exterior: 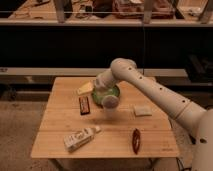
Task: Place the white sponge in the ceramic cup
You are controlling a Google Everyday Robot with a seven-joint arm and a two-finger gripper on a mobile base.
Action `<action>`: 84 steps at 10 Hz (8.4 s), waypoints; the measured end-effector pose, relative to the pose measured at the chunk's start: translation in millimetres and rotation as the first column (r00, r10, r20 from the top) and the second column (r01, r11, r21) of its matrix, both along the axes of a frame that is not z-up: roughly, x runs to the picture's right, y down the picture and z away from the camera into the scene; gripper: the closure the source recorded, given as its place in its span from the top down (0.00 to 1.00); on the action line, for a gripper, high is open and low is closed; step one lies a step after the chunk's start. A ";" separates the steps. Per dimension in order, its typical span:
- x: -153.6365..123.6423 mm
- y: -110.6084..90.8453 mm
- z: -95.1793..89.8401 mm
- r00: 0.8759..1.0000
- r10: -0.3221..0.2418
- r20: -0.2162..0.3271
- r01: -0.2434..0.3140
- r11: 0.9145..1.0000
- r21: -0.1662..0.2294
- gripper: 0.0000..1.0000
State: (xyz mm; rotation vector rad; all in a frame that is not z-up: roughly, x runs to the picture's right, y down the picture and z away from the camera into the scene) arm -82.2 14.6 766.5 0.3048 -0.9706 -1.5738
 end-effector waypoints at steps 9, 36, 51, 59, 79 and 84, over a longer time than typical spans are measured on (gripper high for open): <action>0.0 0.0 0.0 1.000 0.000 0.000 0.000 1.000 0.000 0.80; 273.5 -10.1 -16.9 0.718 0.117 -0.686 -0.140 0.990 0.022 0.80; 368.4 55.4 29.1 0.322 0.211 -0.923 -0.489 0.872 0.028 0.80; 384.5 66.1 94.8 0.261 0.274 -0.926 -0.658 0.752 0.038 0.80; 359.2 112.0 148.1 0.290 0.192 -0.938 -0.732 0.675 -0.088 0.79; 325.9 118.1 163.9 0.340 0.135 -0.930 -0.708 0.688 -0.159 0.31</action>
